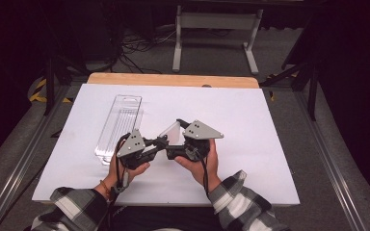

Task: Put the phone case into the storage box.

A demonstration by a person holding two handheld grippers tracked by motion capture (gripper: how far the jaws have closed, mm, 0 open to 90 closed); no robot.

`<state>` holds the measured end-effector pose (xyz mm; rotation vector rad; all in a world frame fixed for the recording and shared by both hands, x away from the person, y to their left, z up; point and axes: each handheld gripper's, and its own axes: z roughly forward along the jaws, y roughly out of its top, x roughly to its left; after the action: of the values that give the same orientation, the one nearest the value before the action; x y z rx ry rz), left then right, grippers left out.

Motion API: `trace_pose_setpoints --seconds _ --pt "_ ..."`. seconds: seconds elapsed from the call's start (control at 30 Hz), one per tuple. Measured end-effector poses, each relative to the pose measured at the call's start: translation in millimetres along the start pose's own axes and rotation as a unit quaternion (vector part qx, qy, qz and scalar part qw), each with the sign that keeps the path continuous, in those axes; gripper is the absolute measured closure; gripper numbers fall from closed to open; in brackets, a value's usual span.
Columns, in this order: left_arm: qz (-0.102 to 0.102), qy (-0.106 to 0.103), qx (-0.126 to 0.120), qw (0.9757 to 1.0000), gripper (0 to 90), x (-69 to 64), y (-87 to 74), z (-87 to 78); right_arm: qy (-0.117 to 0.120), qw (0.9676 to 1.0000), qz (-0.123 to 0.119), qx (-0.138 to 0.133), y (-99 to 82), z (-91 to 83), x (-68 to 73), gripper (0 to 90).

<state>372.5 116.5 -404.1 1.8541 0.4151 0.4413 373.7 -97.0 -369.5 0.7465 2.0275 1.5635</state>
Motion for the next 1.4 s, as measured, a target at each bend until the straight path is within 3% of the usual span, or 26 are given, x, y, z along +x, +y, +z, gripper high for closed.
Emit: trace_pose_setpoints --seconds 0.87,1.4 --pt "0.026 -0.006 0.009 0.9996 81.4 1.2 1.6 -6.0 0.003 1.0 -0.006 0.0 1.8 -5.0 1.3 16.5" --pt "0.027 -0.014 0.011 0.9995 81.5 -1.2 0.4 -7.0 0.007 0.9999 -0.008 -0.005 3.8 -13.4 0.8 16.0"
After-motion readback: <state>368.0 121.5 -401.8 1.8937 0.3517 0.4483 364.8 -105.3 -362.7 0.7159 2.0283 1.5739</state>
